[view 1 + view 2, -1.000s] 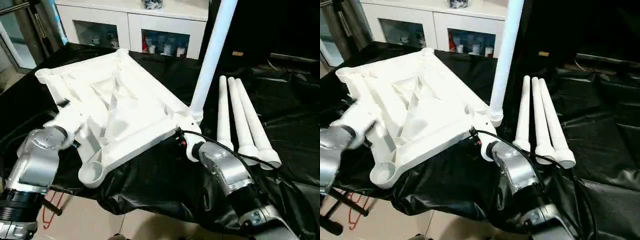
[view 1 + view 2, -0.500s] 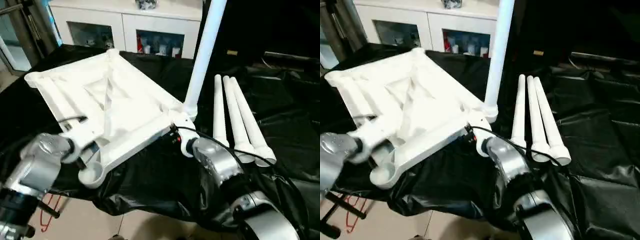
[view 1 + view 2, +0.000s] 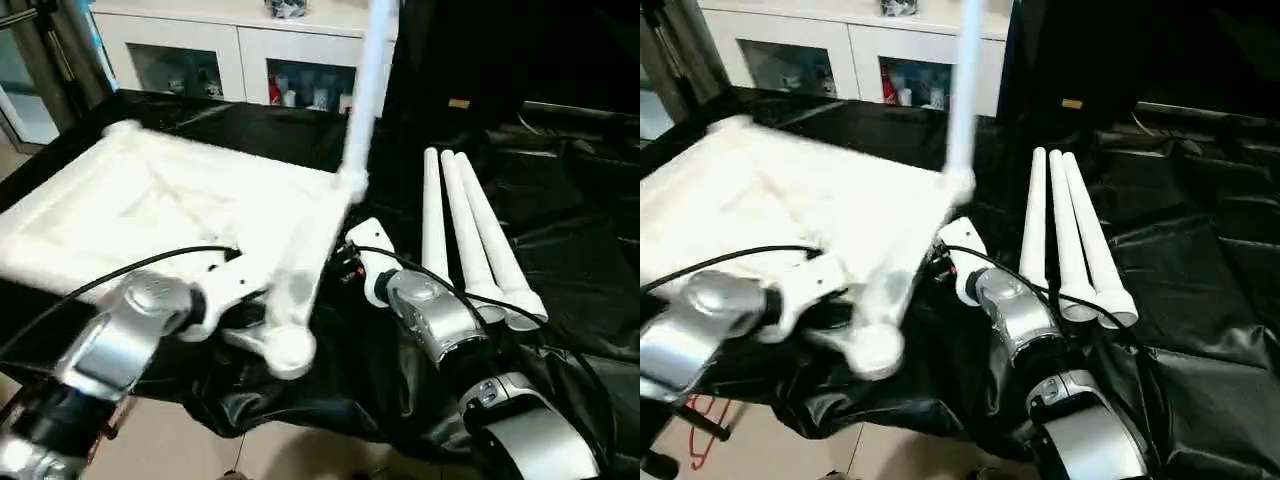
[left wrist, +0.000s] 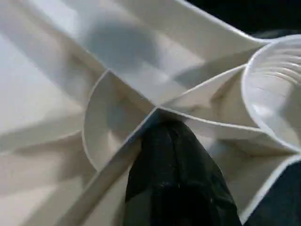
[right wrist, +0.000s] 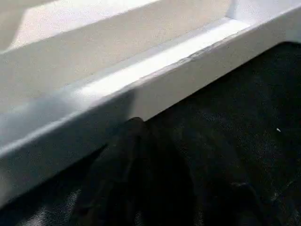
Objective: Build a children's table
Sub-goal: Rotate table base
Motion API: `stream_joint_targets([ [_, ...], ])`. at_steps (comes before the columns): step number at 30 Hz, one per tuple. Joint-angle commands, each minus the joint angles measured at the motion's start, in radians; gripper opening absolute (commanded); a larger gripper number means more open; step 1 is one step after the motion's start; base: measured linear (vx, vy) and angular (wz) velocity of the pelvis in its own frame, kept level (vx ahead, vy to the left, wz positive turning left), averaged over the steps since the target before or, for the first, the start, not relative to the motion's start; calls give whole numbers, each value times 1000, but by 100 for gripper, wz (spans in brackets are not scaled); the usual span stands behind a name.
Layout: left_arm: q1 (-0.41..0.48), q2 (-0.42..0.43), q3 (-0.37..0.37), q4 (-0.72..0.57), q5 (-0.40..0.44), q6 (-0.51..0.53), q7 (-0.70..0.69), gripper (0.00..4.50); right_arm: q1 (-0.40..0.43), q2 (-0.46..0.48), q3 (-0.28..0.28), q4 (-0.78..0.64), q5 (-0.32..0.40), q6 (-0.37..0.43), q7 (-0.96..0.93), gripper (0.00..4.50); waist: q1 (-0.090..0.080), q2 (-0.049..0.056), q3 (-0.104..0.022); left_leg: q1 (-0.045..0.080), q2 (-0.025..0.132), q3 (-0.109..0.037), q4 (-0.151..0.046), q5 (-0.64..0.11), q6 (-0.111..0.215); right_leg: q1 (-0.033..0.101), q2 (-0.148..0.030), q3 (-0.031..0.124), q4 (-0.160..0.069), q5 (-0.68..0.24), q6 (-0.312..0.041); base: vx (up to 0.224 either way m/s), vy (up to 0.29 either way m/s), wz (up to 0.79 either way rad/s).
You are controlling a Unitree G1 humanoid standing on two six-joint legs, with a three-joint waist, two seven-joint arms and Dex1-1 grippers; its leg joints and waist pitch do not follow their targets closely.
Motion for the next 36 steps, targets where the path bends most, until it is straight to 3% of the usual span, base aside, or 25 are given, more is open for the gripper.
stream_joint_targets([
  [1, -70, -41, 6, 50, 5, -82, 71, 0, -18, 17, 14, -9, -5, -25, 14, 115, 4, 15, -69, 11, 23, -6, -67, -225, -4, 56, -70, 50, -73, -287, -184, 0, 0, 0],
  [3, -109, -79, 23, 132, 24, -138, 147, 0, 3, 2, 12, -48, -7, -17, 8, 92, 6, 20, -67, 13, 22, -7, -67, -246, -6, 54, -67, 48, -80, -310, -167, 0, 0, 0],
  [5, -120, -89, 27, 154, 30, -153, 169, 0, 10, -3, 12, -62, -8, -14, 7, 71, 7, 16, -70, 7, 24, -10, -68, -238, -11, 62, -70, 47, -74, -303, -164, 0, 0, 0],
  [8, -130, -109, 45, 177, 24, -187, 205, 0, 55, -35, -3, -176, -8, 29, -21, 71, 10, 13, -69, 8, 24, -9, -67, -229, -8, 60, -70, 49, -78, -311, -148, 0, 0, 0],
  [9, -125, -111, 48, 166, 18, -199, 203, 0, 71, -43, -19, -228, -2, 63, -39, 71, 9, 12, -71, 3, 23, -11, -68, -213, -7, 64, -69, 47, -73, -301, -150, 0, 0, 0],
  [10, -123, -111, 50, 160, 15, -199, 201, 0, 74, -44, -23, -243, -4, 82, -48, 71, 10, 12, -73, 6, 24, -9, -66, -200, -7, 61, -69, 49, -72, -280, -151, 0, 0, 0],
  [12, -102, -114, 71, 102, -15, -190, 176, 0, 86, -56, -47, -347, -30, 195, -115, 71, 10, 12, -74, 5, 24, -9, -66, -180, -8, 63, -67, 49, -67, -247, -161, 0, 0, 0],
  [13, -99, -118, 80, 92, -29, -183, 172, 0, 85, -57, -58, -367, -26, 220, -122, 71, 6, 21, -72, 6, 24, -8, -67, -189, -12, 60, -64, 49, -69, -242, -166, 0, 0, 0],
  [15, -90, -144, 119, 62, -97, -146, 170, 21, 69, -49, -151, -427, 56, 276, -150, 86, 8, 24, -72, 9, 22, -6, -65, -206, -16, 61, -66, 52, -68, -243, -169, 0, 0, 0],
  [18, -86, -182, 153, 47, -146, -109, 188, 44, 31, -60, -202, -408, 66, 278, -211, 107, 8, 19, -72, 9, 22, -5, -65, -208, -17, 58, -63, 48, -68, -240, -170, 0, 0, 0],
  [22, -86, -219, 171, 54, -152, -110, 234, 85, 7, -67, -229, -400, 66, 305, -256, 147, 7, 18, -71, 9, 17, -4, -62, -208, -19, 59, -61, 48, -74, -275, -151, 0, 0, 0],
  [24, -92, -274, 193, 77, -144, -159, 318, 103, -34, -92, -265, -344, 46, 311, -325, 164, 7, 9, -72, 8, 16, -5, -62, -201, -16, 60, -62, 45, -75, -296, -140, 0, 0, 0],
  [27, -92, -308, 208, 61, -174, -152, 341, 132, -57, -115, -297, -304, 41, 308, -374, 190, 8, 3, -73, 5, 15, -2, -59, -191, -12, 61, -61, 45, -76, -295, -128, 0, 0, 0],
  [34, -82, -329, 228, 57, -165, -198, 391, 184, -81, -117, -352, -272, 87, 352, -395, 242, 8, 0, -76, 0, 13, -1, -56, -153, 10, 64, -61, 44, -71, -243, -127, 0, 0, 0],
  [36, -84, -326, 227, 55, -172, -175, 381, 205, -92, -112, -376, -258, 102, 348, -421, 263, 7, 5, -76, 2, 14, -1, -55, -155, 12, 62, -61, 44, -71, -251, -131, 0, 0, 0],
])
